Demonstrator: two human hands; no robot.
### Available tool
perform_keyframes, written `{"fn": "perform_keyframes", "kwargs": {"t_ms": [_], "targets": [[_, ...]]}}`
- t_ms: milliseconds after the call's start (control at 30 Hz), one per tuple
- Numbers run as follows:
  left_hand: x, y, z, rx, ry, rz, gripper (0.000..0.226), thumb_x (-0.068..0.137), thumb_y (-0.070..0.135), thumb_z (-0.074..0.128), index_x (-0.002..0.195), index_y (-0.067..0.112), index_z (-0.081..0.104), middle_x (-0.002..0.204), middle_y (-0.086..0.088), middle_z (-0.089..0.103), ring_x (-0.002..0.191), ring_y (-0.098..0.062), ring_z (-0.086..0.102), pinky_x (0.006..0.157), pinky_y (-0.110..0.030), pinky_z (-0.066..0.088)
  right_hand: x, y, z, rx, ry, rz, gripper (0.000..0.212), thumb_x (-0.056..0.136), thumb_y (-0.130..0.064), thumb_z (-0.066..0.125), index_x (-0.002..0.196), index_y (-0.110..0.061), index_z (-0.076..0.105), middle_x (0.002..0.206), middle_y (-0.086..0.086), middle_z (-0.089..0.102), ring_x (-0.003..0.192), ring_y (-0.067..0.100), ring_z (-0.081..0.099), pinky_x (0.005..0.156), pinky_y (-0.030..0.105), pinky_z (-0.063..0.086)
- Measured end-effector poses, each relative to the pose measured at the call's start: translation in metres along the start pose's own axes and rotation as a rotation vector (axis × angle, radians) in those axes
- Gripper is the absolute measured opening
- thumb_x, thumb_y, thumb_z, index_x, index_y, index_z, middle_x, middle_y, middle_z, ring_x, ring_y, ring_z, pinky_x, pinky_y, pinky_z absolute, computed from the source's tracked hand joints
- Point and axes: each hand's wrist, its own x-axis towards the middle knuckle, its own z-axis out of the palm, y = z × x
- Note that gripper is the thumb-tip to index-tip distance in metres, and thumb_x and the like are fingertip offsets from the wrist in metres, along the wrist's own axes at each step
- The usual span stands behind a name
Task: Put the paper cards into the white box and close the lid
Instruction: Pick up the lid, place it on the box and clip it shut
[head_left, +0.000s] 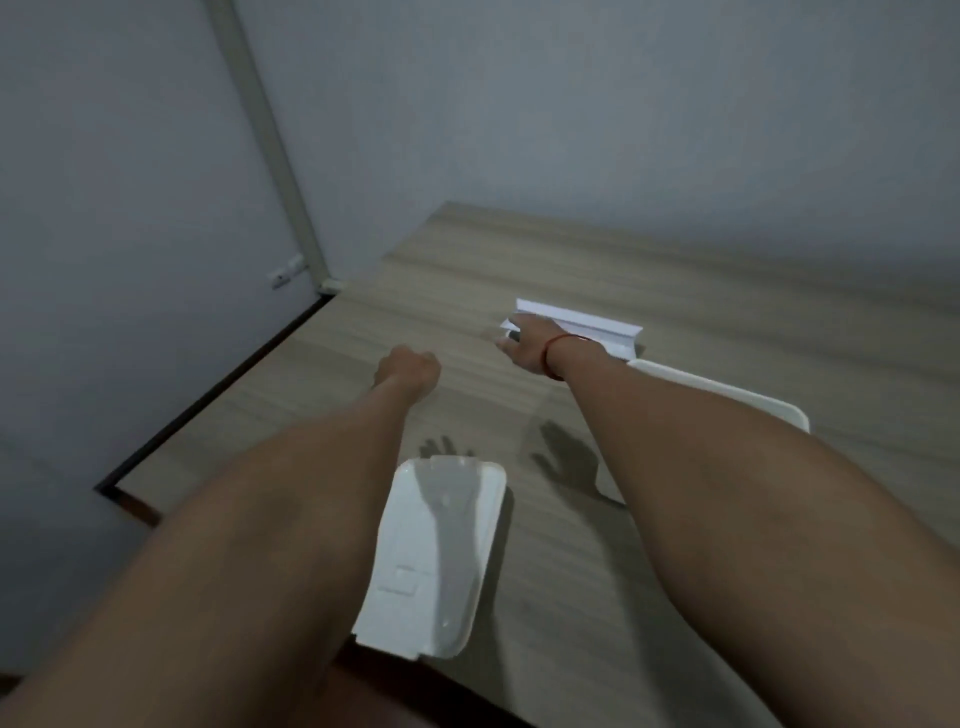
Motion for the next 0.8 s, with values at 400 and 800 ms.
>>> {"fn": "perform_keyframes", "kwargs": {"t_ms": [400, 800], "targets": [[-0.024, -0.155, 0.038, 0.033, -0.127, -0.256, 0.049, 0.094, 0.029, 0.045, 0.131, -0.002, 0.053, 0.135, -0.02, 0.058, 0.122, -0.035, 0.057, 0.099, -0.037, 0.047, -0.01, -0.015, 0.155, -0.075, -0.137, 0.165, 0.051, 0.092, -0.036, 0.053, 0.134, -0.007, 0.048, 0.14, 0.017, 0.051, 0.129, 0.036, 0.049, 0.106, 0.043, 0.043], [-0.034, -0.176, 0.088, -0.098, -0.206, -0.378, 0.063, 0.094, 0.043, 0.046, 0.143, 0.004, 0.036, 0.145, -0.017, 0.047, 0.132, -0.036, 0.048, 0.108, -0.043, 0.041, -0.018, 0.014, 0.214, 0.41, -0.155, 0.541, 0.079, 0.095, -0.02, 0.054, 0.153, -0.008, 0.002, 0.155, 0.014, 0.029, 0.139, 0.029, 0.037, 0.112, 0.034, 0.03]]}}
